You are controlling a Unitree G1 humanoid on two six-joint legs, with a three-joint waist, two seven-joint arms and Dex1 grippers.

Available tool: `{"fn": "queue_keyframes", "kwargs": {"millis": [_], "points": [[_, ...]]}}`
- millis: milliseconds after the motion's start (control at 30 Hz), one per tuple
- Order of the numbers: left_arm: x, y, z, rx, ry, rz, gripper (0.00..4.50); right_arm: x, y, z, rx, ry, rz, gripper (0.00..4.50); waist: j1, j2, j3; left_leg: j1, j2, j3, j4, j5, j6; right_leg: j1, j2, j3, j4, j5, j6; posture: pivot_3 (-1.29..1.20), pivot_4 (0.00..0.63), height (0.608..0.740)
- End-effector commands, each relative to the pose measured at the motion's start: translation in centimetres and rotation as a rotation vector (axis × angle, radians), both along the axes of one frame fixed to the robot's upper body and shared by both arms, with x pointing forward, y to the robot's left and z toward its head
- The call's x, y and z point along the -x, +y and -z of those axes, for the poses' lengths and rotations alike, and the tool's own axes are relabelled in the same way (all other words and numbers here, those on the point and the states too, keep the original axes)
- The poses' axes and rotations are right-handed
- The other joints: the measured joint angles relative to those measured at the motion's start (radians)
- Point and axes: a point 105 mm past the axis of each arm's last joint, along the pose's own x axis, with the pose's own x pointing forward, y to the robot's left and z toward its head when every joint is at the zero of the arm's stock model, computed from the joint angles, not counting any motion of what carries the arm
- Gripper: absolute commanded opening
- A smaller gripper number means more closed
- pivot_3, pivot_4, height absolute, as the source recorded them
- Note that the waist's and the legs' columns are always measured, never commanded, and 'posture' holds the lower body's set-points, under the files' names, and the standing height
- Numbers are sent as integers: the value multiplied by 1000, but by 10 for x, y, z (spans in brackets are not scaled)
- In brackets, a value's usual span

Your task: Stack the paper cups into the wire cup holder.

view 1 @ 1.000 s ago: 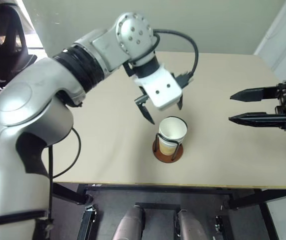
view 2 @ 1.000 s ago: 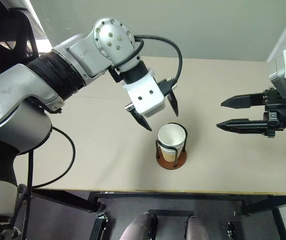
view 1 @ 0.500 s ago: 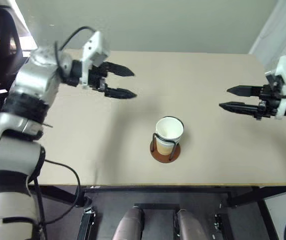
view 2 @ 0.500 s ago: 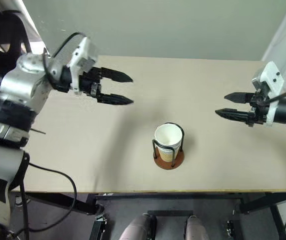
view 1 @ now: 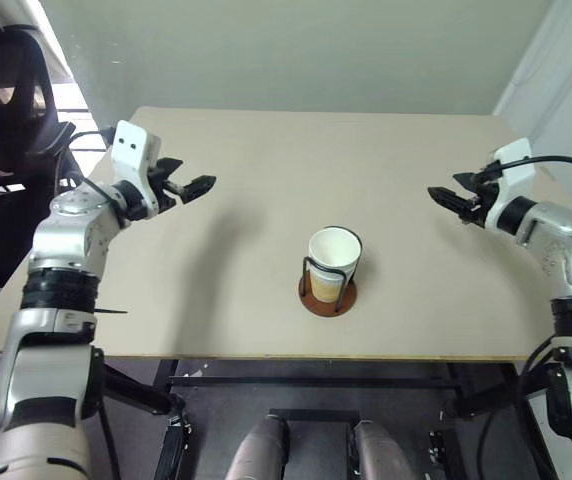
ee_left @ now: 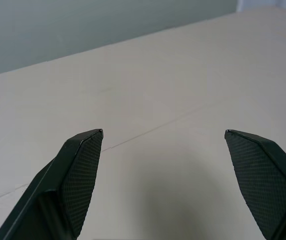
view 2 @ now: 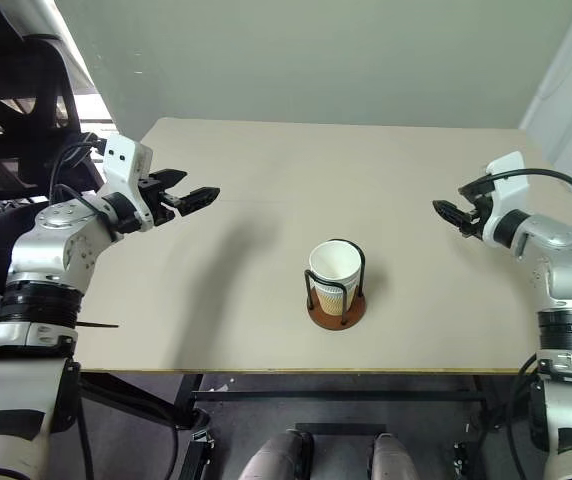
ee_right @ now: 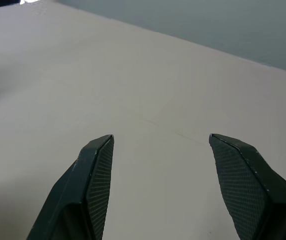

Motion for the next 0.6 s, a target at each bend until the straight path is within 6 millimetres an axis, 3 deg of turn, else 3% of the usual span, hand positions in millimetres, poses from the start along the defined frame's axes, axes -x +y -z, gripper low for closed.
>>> {"fn": "queue_keyframes", "kwargs": {"millis": [33,200,367,600], "points": [[-6,4,-21,41,-83,-63,4167,-6,-9,-22,-69,-107,73,3060,0,0,0,1,0,0,-2,0,0,0,0,1,0,0,0,0,150,740],[-12,-8,-16,68,-89,-64,4167,-15,-12,-23,-182,-164,160,3060,-4,0,0,5,1,0,-13,4,-4,-1,0,0,0,0,0,0,150,740],[-13,-11,-17,109,-114,-63,4167,-17,-2,-8,-149,-145,151,3060,-4,0,0,4,5,0,-15,6,4,-2,1,-4,-1,-3,2,0,150,740],[-12,-19,-21,183,-153,-53,4167,-23,8,-8,-136,-168,167,3060,-4,0,0,2,6,-1,-15,-2,5,-5,2,-7,-1,-6,1,0,150,740]]}}
